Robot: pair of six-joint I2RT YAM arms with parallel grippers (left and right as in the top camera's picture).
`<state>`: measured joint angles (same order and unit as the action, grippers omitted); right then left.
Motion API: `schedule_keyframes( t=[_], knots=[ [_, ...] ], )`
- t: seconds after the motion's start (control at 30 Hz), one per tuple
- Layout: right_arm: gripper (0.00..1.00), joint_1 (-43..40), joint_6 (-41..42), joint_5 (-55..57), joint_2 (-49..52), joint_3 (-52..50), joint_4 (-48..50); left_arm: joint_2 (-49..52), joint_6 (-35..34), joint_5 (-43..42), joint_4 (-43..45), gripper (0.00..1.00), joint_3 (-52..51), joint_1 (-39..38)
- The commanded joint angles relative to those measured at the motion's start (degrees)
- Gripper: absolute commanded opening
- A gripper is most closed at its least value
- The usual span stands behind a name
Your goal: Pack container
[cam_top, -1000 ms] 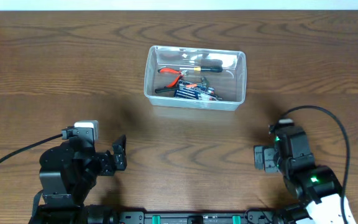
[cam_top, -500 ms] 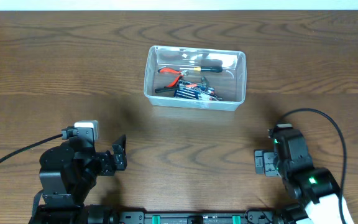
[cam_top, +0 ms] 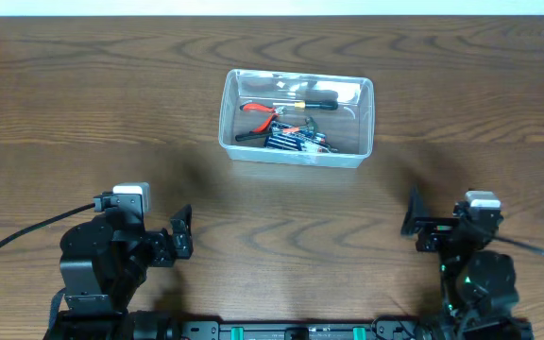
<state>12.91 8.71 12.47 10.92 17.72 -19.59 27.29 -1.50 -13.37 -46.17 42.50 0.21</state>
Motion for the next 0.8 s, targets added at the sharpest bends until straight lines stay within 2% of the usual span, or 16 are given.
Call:
schedule_keyframes(
  t=[0.0,0.2,0.4,0.77],
  knots=[
    [0.99,-0.68,-6.47,0.17,-3.56,-5.46,5.97,0.22,-0.09,-0.57,0.00,0.98,-0.28,-0.07],
    [0.99,-1.90,-11.61,0.17,-10.12,-12.07,14.21,0.22,-0.09,-0.57,0.00,0.98,-0.28,-0.07],
    [0.99,-2.38,-11.54,-1.57,-10.67,-15.67,12.15,0.22,-0.09,-0.57,0.00,0.98,-0.28,-0.07],
    [0.99,-2.78,-11.04,-2.40,-10.64,-15.63,12.13,0.22,-0.09,-0.57,0.00,0.99,-0.28,-0.07]
  ],
)
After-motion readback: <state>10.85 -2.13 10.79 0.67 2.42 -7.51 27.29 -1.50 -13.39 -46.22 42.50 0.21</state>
